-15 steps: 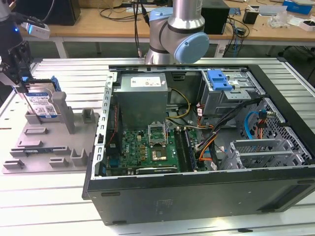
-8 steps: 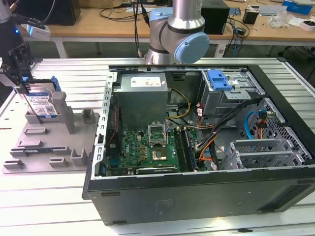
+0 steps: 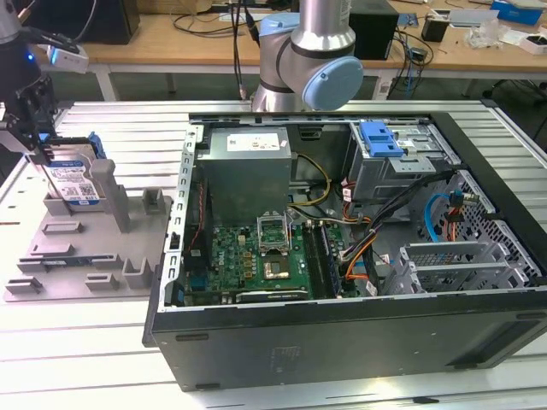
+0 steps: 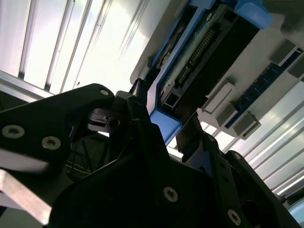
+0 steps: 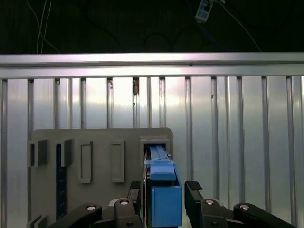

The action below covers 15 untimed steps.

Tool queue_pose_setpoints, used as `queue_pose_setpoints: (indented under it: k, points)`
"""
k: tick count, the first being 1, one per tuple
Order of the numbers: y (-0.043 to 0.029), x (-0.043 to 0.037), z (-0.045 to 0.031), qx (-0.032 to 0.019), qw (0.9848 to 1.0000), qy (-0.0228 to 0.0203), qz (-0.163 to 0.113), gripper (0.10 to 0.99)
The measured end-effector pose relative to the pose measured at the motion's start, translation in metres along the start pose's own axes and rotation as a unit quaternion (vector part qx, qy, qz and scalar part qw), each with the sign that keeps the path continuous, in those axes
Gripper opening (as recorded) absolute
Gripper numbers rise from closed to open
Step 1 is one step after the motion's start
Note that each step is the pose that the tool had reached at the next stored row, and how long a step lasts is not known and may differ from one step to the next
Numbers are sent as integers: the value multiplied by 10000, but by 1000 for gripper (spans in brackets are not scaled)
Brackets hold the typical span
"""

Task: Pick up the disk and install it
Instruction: 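Pick up the disk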

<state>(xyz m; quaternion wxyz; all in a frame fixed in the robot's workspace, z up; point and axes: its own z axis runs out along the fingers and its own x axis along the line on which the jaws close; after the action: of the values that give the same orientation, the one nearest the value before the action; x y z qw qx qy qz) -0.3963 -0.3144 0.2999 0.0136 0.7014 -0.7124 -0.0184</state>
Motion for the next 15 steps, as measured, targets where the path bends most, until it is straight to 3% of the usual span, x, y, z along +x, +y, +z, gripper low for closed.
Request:
queue_pose_setpoints:
  k: [15]
  points:
    - [13,-7,35,0,10000,0,-1,482]
